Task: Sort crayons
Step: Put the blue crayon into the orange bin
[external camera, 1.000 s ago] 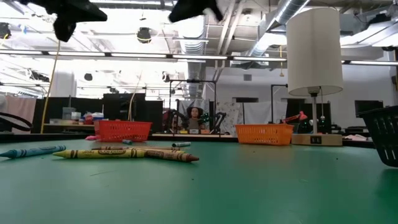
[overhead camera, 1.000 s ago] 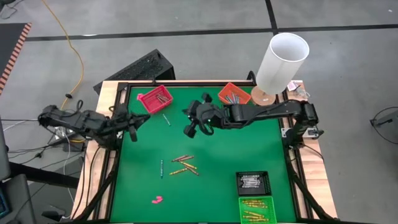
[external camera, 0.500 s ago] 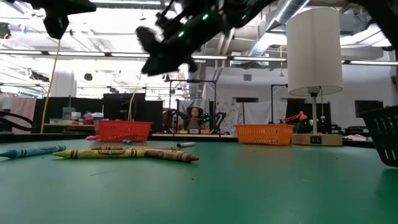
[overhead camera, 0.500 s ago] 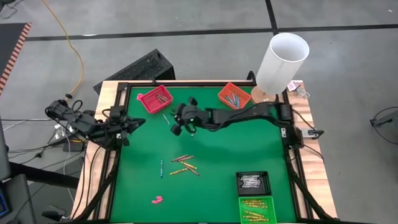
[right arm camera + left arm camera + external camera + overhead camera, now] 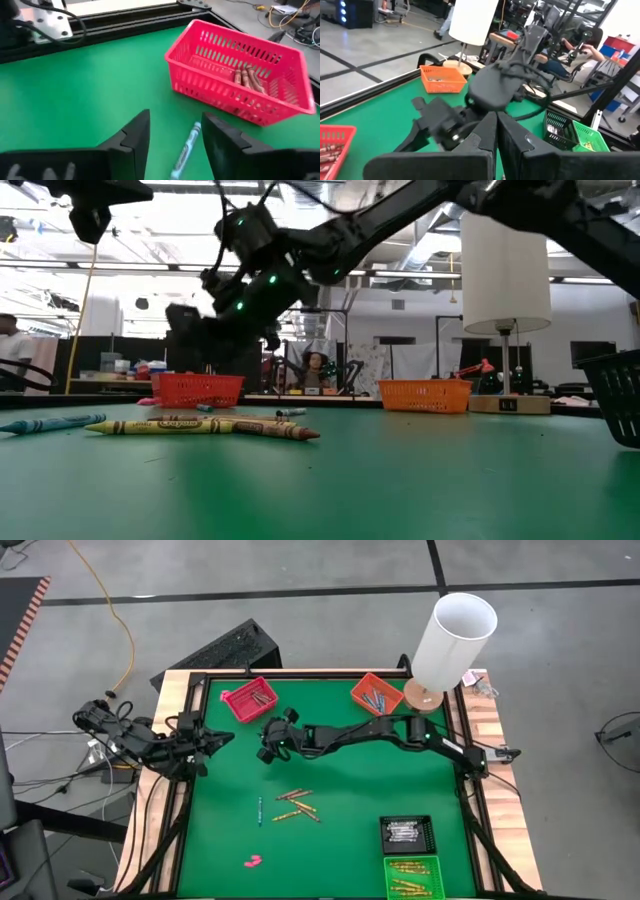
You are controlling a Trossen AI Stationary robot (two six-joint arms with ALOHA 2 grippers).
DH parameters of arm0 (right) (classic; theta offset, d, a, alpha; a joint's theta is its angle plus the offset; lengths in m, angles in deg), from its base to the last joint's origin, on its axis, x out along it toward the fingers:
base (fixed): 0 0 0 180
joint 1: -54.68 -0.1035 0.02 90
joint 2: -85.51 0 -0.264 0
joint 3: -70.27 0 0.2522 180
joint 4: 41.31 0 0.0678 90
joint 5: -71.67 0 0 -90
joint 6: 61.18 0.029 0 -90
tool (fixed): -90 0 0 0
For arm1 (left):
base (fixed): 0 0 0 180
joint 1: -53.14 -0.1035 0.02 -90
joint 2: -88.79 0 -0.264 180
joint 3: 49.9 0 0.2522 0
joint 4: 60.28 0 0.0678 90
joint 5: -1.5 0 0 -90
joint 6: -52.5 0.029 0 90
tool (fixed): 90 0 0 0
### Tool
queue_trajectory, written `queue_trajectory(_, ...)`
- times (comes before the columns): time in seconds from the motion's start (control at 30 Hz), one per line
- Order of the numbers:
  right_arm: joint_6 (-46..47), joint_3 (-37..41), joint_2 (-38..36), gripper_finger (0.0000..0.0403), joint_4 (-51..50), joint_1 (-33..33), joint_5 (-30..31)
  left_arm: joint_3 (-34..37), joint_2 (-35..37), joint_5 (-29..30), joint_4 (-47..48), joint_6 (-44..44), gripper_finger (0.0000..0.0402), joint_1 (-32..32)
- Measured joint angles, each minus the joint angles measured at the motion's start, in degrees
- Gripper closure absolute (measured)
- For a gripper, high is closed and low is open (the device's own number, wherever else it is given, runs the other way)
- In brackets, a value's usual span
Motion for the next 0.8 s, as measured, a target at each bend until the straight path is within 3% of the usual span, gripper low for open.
queue_trajectory(0.6,6.1,-2.8,6.2,0.0238,-7.1,2.6,-2.6,0.0,0.0,-0.6,2.6,0.0,0.0401,0.0)
queue_trajectory(0.8,8.5,-2.9,6.0,0.0276,-11.5,3.6,-3.8,0.0,0.0,-0.6,3.0,0.0,0.0401,0.0)
